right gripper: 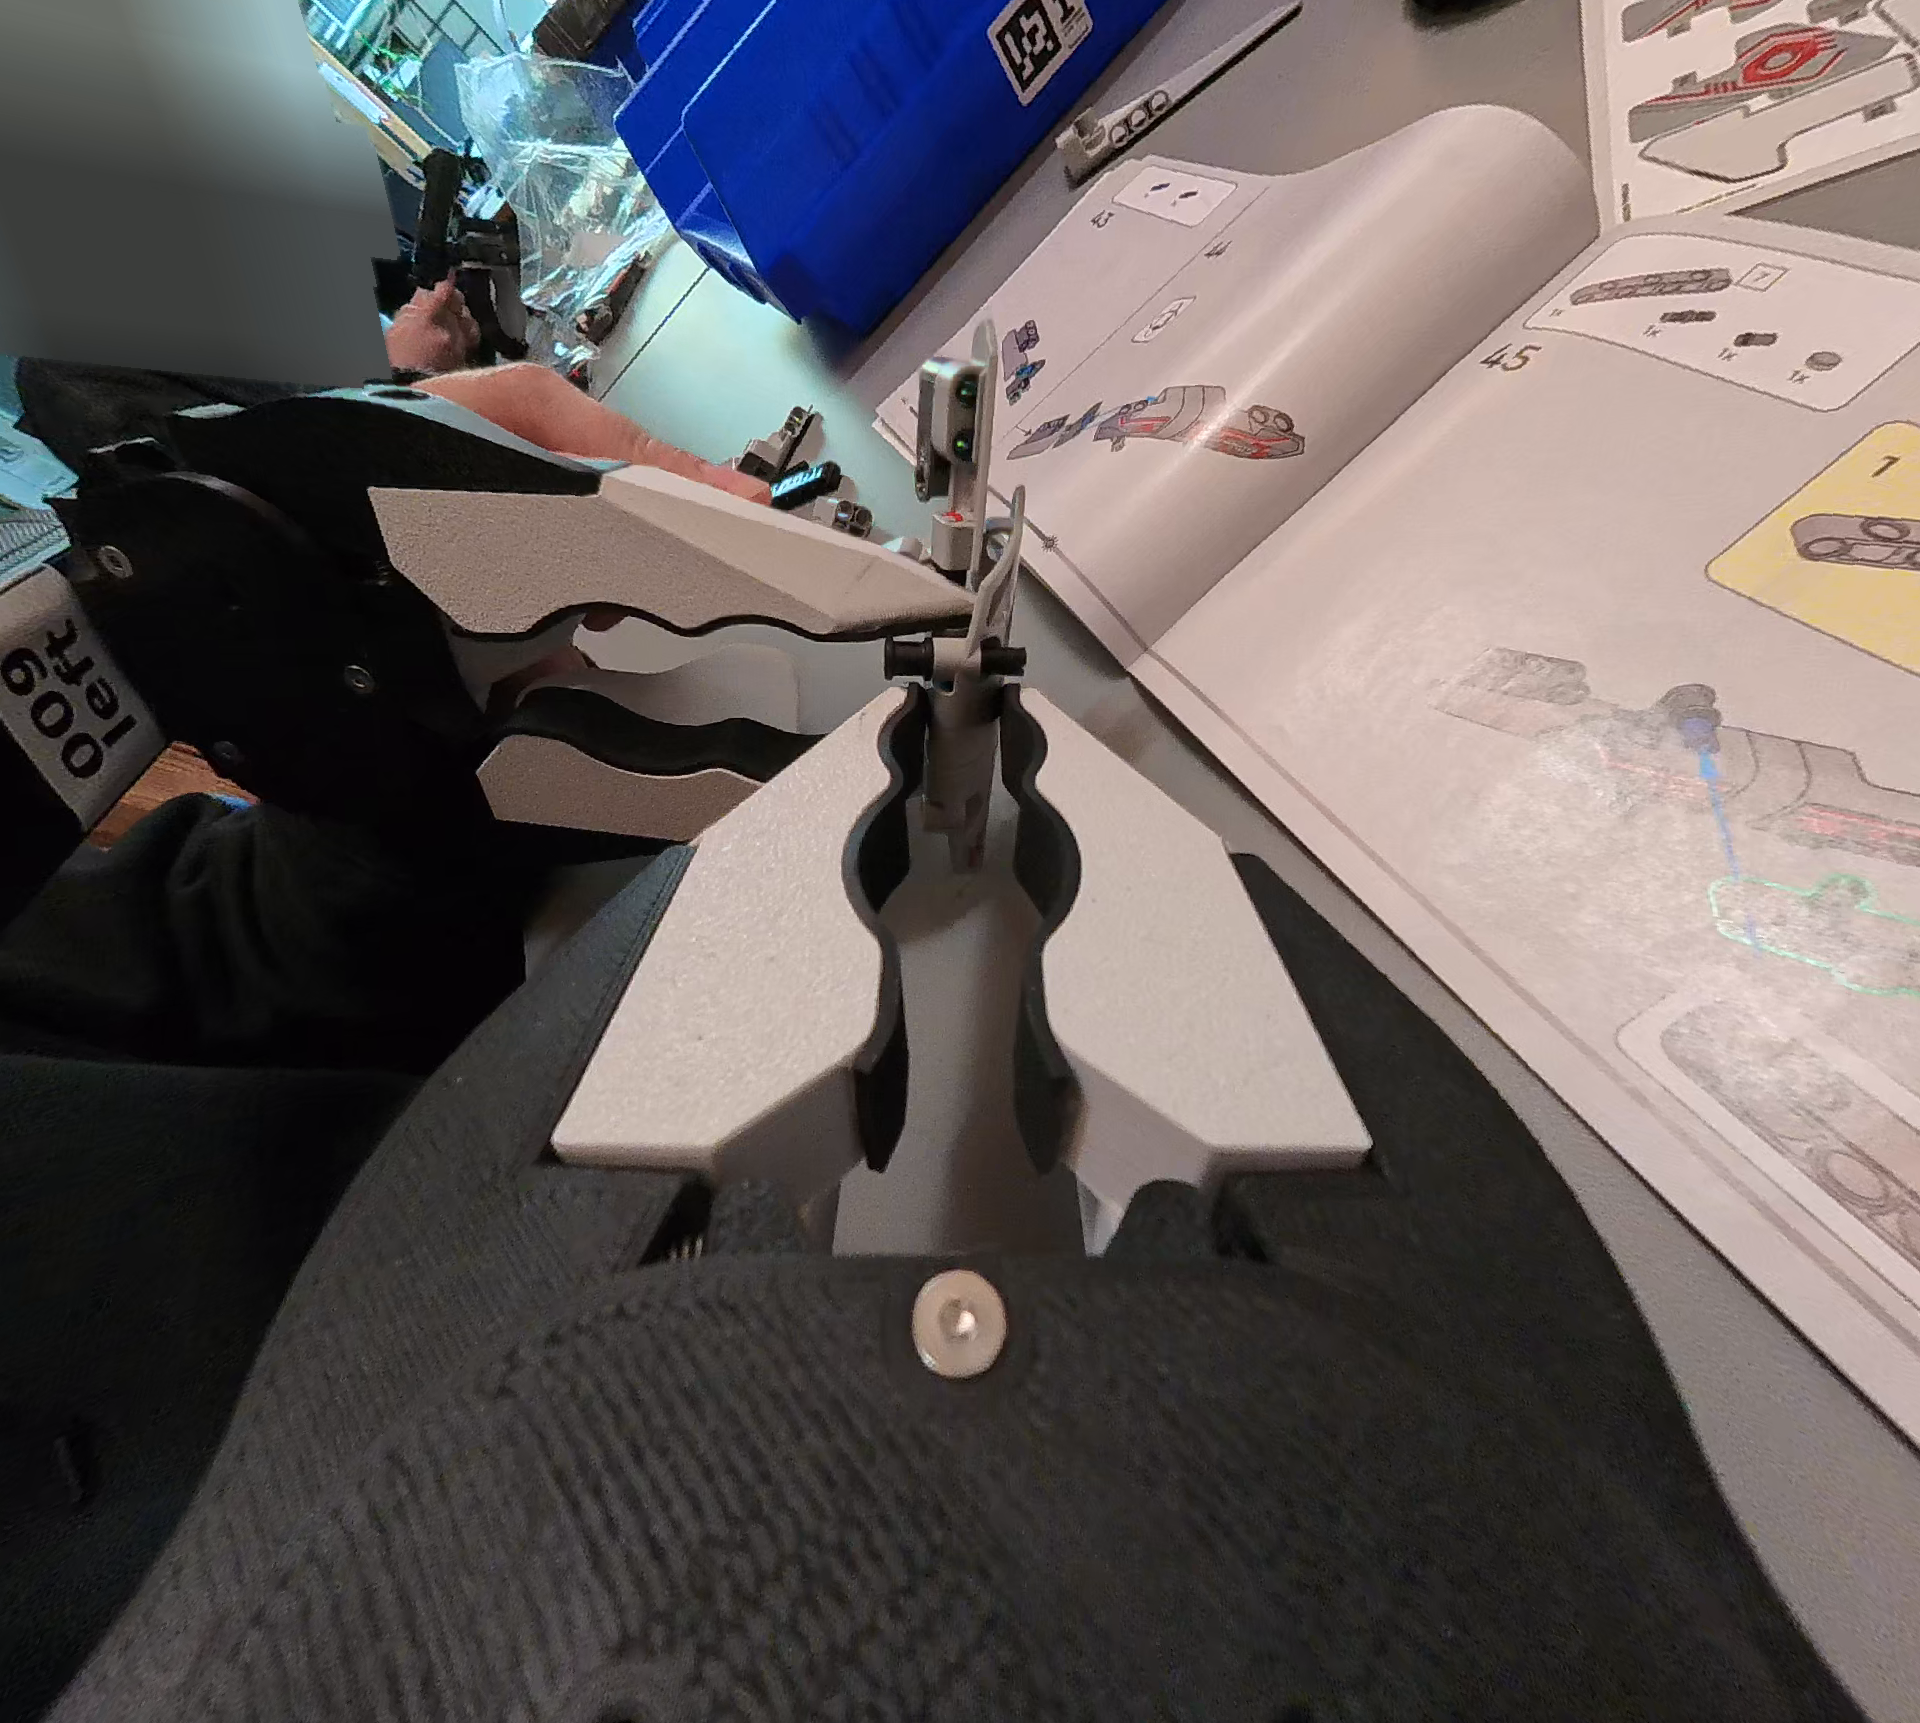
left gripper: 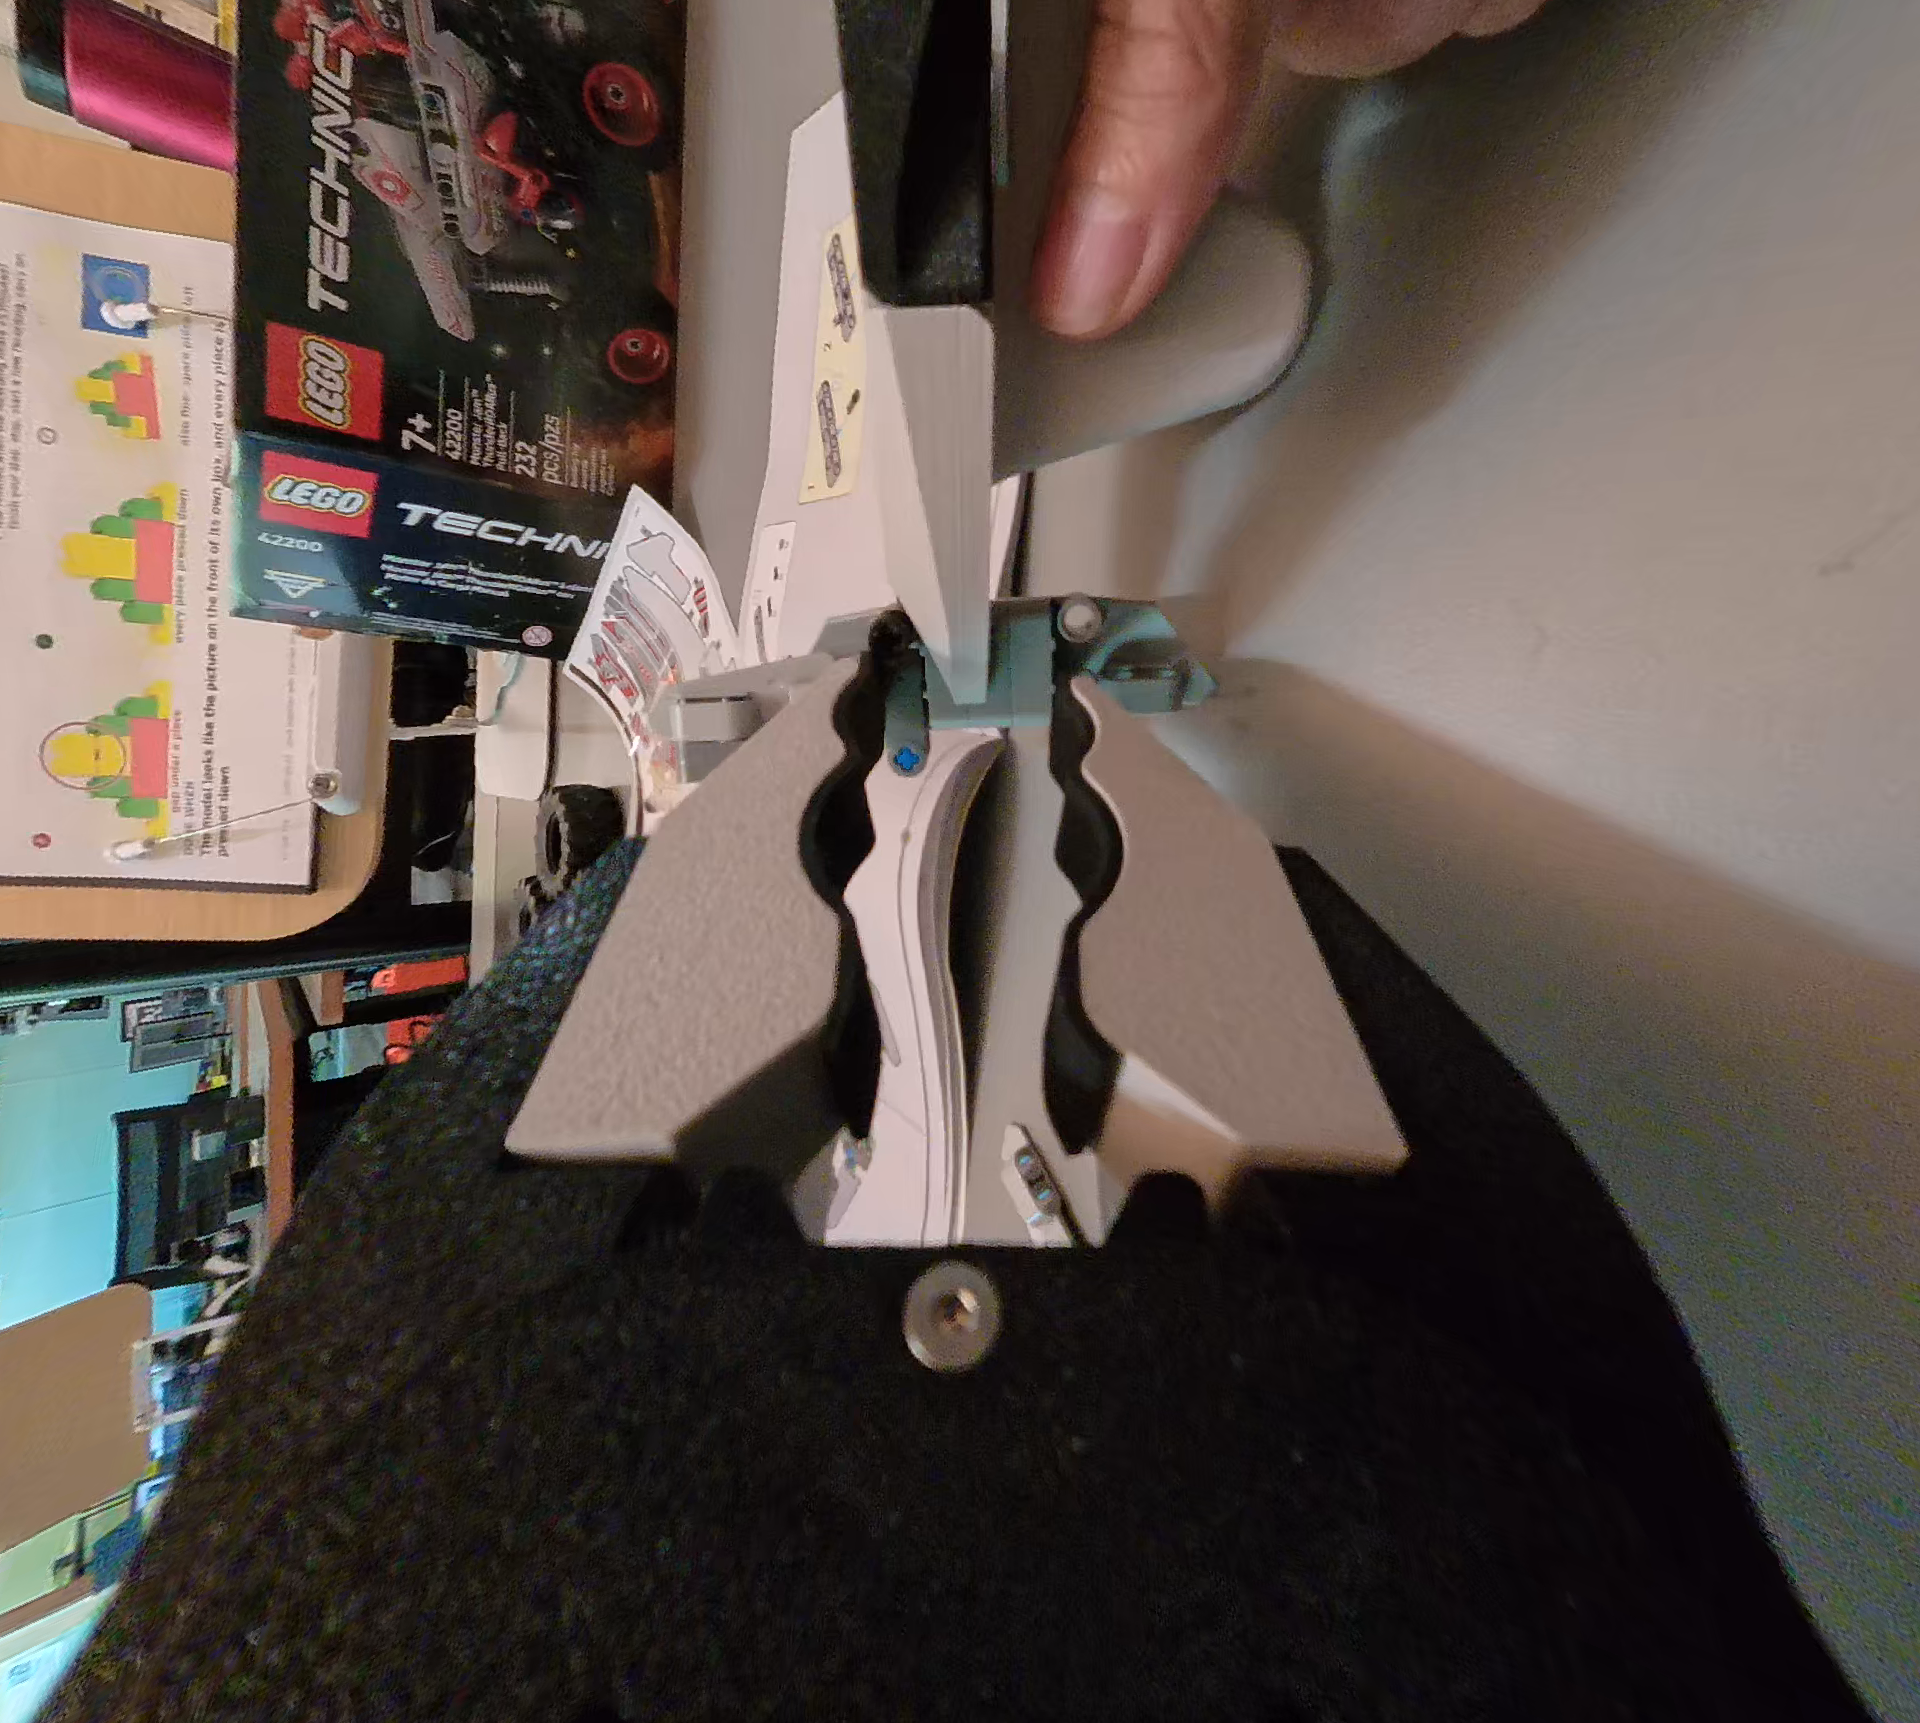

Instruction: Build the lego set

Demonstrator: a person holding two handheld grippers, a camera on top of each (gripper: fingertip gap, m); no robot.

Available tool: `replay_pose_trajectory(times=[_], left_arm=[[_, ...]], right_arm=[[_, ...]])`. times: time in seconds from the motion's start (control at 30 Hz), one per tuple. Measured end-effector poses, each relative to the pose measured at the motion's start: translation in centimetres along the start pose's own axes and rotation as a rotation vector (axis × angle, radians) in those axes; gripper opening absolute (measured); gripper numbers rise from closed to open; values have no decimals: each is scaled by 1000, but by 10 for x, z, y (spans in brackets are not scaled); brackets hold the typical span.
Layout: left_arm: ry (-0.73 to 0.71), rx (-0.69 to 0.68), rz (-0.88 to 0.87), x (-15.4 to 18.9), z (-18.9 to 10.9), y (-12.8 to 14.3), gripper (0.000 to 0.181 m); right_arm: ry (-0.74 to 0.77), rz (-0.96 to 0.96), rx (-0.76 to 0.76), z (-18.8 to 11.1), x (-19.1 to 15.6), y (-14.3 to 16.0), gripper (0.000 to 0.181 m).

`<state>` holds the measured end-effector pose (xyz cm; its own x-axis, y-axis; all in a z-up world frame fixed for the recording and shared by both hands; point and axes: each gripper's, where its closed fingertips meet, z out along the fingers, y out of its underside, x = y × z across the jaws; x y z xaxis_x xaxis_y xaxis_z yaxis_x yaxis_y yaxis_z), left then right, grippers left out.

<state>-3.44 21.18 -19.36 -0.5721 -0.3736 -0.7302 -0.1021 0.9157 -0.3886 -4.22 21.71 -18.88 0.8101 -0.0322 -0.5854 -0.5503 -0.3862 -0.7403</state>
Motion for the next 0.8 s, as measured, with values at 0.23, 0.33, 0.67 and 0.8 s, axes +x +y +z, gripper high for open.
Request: replay_pose_trajectory(times=[0.23,0.33,0.67,0.8], left_arm=[[18,10,-6,1,0,0,31],[60,26,-62,3,-1,-3,31],[-3,146,-32,-8,-14,-19,34],[-57,235,-30,-20,-29,-28,36]], right_arm=[[-19,25,-14,1,0,2,13],[-73,79,1,-2,-1,1,13],[-231,141,32,-9,-14,-4,13],[-290,196,79,-16,-15,-13,13]])
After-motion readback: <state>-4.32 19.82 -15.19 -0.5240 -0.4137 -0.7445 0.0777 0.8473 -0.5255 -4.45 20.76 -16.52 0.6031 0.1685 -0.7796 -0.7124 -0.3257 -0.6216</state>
